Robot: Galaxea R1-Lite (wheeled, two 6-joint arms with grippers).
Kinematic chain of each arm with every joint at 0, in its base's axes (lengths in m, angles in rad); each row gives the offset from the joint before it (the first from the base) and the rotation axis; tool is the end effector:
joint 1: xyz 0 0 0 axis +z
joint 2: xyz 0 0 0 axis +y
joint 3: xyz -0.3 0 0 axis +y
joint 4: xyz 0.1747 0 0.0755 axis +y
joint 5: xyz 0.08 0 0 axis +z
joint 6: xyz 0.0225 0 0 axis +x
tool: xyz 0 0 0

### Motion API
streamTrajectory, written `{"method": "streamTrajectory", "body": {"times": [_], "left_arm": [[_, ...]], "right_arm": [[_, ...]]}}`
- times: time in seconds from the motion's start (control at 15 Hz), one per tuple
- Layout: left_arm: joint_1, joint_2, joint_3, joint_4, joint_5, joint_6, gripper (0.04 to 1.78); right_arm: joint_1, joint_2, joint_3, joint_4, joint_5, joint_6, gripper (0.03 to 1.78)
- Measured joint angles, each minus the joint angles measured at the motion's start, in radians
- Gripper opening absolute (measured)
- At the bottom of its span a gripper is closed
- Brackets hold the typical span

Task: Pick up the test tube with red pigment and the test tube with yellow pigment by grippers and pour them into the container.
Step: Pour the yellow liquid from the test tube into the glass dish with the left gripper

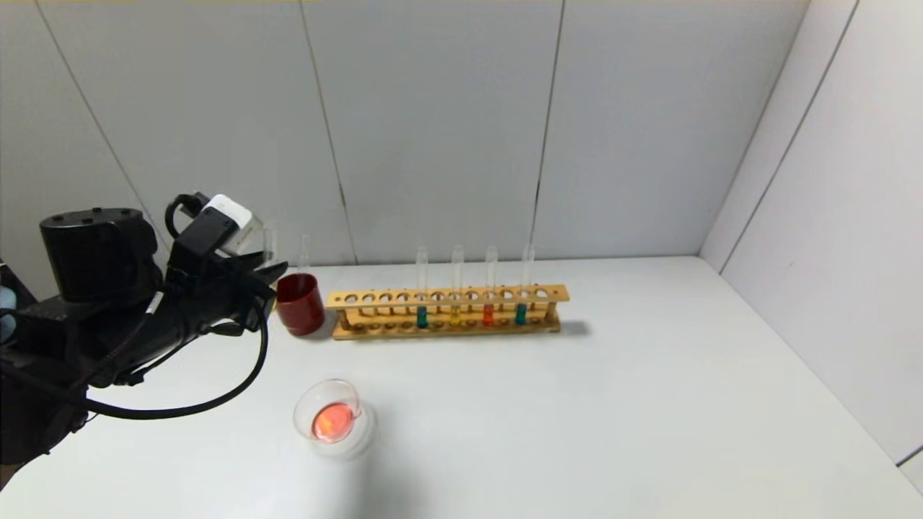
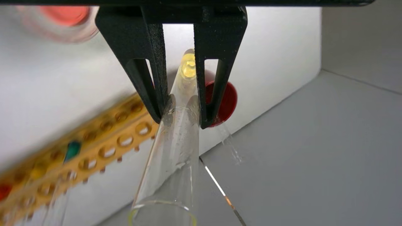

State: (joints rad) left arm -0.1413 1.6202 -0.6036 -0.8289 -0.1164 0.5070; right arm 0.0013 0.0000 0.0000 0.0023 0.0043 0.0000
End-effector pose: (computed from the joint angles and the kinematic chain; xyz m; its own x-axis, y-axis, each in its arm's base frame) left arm 0.2684 -0.0408 0.1717 0.9497 -0.2524 -0.1853 0.3107 0.8328 0.4581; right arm -0.0228 0.0001 0.0753 1.0000 0.0056 -0.0023 -0.0056 1.0000 0.0000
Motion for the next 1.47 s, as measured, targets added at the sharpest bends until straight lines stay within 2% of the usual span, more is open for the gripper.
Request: {"method": "streamTrajectory", "body": {"times": [0.27, 0.47, 0.6, 0.8, 1.2, 1.47], "left_arm": [[0.043, 0.005, -0.001, 0.107, -0.111, 0.241, 0.3], [0.044, 0.013, 0.002, 0.114, -0.146, 0.384, 0.3], [0.047, 0.017, 0.003, 0.116, -0.193, 0.427, 0.3], [0.053, 0.035, 0.0, 0.116, -0.203, 0.508, 0.3], [0.114, 0.067, 0.005, 0.115, -0.319, 0.848, 0.3], [0.126, 0.076, 0.007, 0.116, -0.334, 0.954, 0.3]], "right_arm": [[0.0, 0.0, 0.0, 0.0, 0.0, 0.0, 1.75], [0.0, 0.0, 0.0, 0.0, 0.0, 0.0, 1.75], [0.0, 0.0, 0.0, 0.0, 0.0, 0.0, 1.75], [0.0, 0.0, 0.0, 0.0, 0.0, 0.0, 1.75], [0.0, 0.0, 0.0, 0.0, 0.0, 0.0, 1.75], [0.0, 0.0, 0.0, 0.0, 0.0, 0.0, 1.75]]}}
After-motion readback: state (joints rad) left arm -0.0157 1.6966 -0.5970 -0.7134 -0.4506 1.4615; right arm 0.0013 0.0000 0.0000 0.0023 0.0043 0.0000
